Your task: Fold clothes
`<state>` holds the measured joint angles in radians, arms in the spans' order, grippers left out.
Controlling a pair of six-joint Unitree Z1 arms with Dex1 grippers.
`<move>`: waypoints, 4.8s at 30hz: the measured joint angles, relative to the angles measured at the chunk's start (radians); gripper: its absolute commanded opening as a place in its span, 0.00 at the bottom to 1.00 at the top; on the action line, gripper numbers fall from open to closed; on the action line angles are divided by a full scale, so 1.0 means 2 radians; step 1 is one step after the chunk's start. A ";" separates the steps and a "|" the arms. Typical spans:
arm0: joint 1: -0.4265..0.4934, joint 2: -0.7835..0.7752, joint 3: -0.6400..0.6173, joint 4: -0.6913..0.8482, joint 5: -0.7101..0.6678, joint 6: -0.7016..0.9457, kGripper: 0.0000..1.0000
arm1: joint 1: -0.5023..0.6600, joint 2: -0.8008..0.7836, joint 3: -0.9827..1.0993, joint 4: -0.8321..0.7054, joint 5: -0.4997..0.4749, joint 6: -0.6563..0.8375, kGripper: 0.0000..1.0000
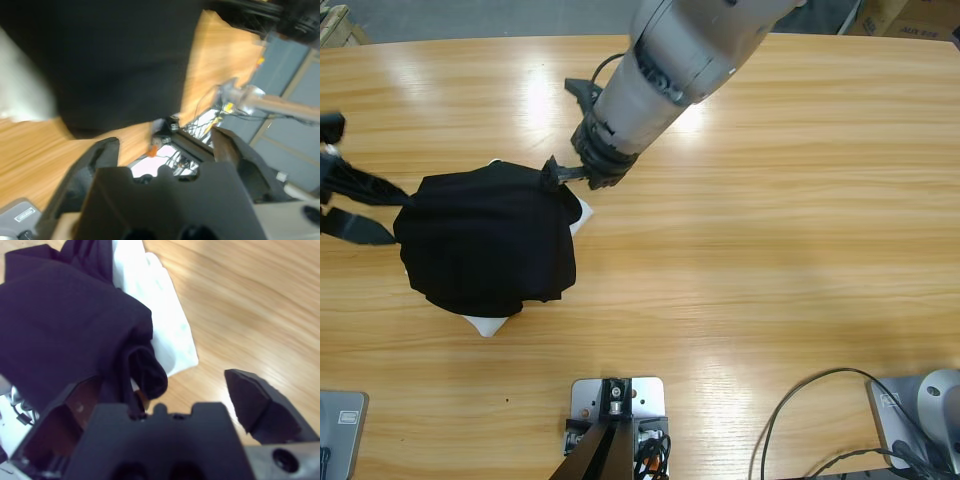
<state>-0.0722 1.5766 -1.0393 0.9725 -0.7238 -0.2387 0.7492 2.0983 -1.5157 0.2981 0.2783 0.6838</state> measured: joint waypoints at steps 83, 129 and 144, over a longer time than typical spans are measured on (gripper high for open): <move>-0.138 -0.099 0.097 -0.185 0.219 -0.104 0.00 | 0.054 0.064 -0.193 0.117 0.047 -0.104 0.00; -0.283 -0.106 -0.017 -0.112 0.234 0.258 0.96 | -0.034 -0.113 -0.142 0.359 -0.016 -0.263 1.00; -0.433 0.236 -0.328 0.027 0.400 0.652 0.96 | -0.123 -0.214 0.120 0.252 0.024 -0.279 1.00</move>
<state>-0.9390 2.0493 -1.6960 1.0271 0.0754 1.0646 0.5036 1.6695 -1.2755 0.8031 0.3272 0.1260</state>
